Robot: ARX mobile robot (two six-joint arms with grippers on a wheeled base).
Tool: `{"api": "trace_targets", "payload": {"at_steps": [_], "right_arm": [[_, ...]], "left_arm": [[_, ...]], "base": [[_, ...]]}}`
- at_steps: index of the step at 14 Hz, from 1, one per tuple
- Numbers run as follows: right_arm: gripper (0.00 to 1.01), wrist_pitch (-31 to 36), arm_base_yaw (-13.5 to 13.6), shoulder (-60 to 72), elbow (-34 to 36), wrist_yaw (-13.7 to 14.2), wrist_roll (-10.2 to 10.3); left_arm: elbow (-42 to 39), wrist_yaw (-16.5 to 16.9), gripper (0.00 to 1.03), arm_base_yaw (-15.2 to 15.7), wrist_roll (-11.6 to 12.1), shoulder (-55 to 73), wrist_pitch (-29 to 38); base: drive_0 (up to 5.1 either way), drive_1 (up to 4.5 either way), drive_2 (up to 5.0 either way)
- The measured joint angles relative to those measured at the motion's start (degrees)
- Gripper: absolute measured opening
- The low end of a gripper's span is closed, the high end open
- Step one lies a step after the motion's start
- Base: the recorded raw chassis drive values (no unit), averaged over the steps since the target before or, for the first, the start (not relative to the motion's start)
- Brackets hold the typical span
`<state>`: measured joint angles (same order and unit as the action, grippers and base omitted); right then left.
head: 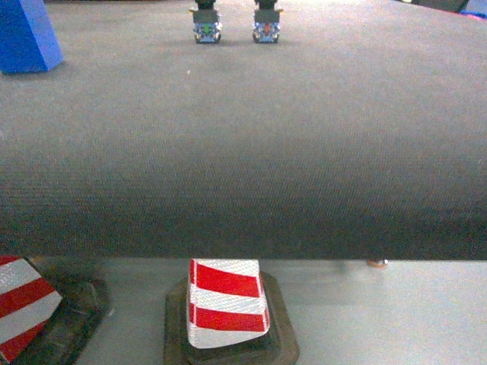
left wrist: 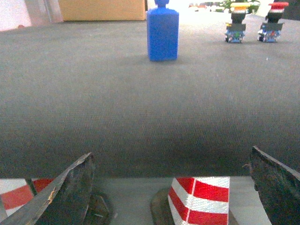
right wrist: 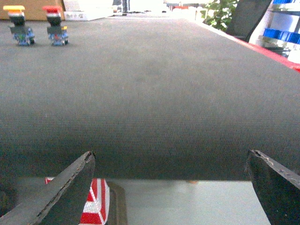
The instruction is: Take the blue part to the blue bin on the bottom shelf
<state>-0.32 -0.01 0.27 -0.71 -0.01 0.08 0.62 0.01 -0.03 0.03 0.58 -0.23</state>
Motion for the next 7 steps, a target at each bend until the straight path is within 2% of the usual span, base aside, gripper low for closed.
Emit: {"api": "trace_targets", "payload": {"at_steps": [7], "right_arm": [[0.98, 0.2, 0.0, 0.0, 0.0, 0.0, -0.1]], "left_arm": [[0.0, -0.1, 0.98, 0.0, 0.0, 0.0, 0.2]], "base": [[0.0, 0.00, 0.0]]}}
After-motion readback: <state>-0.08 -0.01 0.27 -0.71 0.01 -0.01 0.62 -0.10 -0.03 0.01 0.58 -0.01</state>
